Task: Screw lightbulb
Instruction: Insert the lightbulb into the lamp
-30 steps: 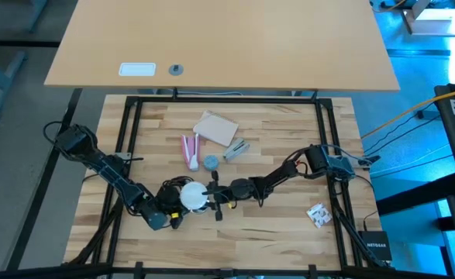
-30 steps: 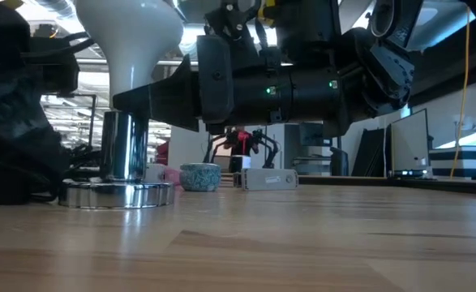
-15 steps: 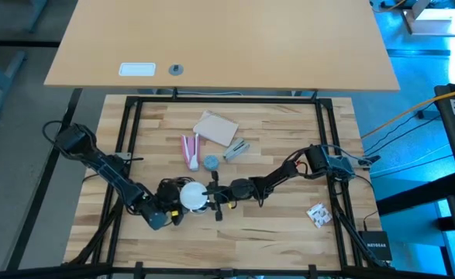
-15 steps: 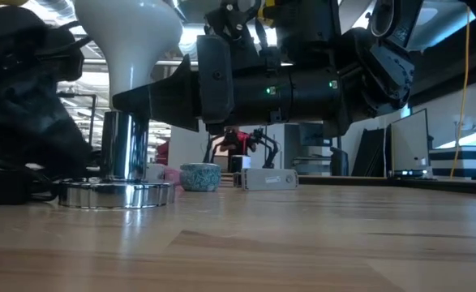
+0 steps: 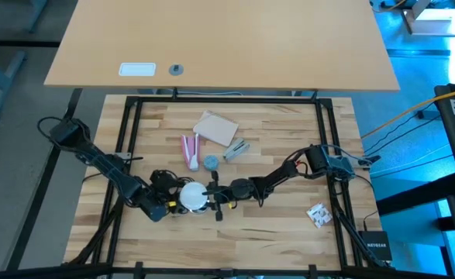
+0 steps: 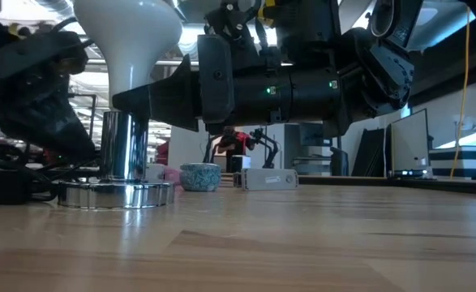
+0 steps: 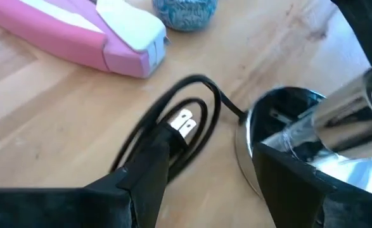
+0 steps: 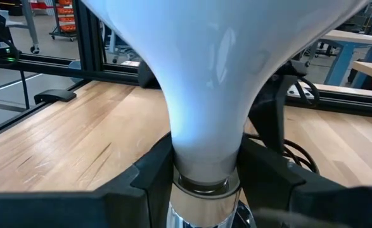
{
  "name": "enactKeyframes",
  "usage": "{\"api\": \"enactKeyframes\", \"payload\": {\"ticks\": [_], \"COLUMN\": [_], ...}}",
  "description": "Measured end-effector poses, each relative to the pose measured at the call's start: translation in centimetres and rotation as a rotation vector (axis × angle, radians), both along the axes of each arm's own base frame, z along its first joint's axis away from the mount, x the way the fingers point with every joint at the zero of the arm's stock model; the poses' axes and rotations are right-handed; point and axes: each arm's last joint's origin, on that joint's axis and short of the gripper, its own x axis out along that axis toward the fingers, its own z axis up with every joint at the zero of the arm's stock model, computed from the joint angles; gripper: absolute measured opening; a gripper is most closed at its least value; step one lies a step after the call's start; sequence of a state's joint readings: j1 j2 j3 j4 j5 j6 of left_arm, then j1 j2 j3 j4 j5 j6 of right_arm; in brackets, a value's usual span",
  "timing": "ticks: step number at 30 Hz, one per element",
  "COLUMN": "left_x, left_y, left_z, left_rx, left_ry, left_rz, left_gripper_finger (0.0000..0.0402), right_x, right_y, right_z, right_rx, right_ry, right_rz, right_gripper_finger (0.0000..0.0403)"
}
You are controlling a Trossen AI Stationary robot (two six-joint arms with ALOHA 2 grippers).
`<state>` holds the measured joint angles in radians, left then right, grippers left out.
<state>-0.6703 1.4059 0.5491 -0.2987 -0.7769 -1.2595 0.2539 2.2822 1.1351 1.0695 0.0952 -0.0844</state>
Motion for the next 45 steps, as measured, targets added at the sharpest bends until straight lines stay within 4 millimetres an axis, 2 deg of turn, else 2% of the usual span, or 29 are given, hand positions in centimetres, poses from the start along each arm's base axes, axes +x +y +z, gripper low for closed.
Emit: {"api": "enactKeyframes", "payload": {"ticks": [14,24,45], "left_x": [1.6,2.4,1.8], "left_y": [1.0,0.7,-0.3], "left_z": [0.4,-1.1,-1.6], "left_rx": [0.043,0.023,-0.044], "left_ry": [-0.026,-0.001,0.038], "left_rz": [-0.028,-0.041,-0.076], "left_gripper_finger": [0.0221,0.0221,0.0221], "right_x": [0.0,0.0,0.0], "right_y": [0.0,0.0,0.0], "right_z": [0.0,0.0,0.0], "right_rx": [0.000,0.000,-0.003], "right_ry": [-0.001,-0.002,-0.003], "right_rz": [0.000,0.000,-0.001], "right_gripper_finger": [0.0166,0.0166,0.0166]}}
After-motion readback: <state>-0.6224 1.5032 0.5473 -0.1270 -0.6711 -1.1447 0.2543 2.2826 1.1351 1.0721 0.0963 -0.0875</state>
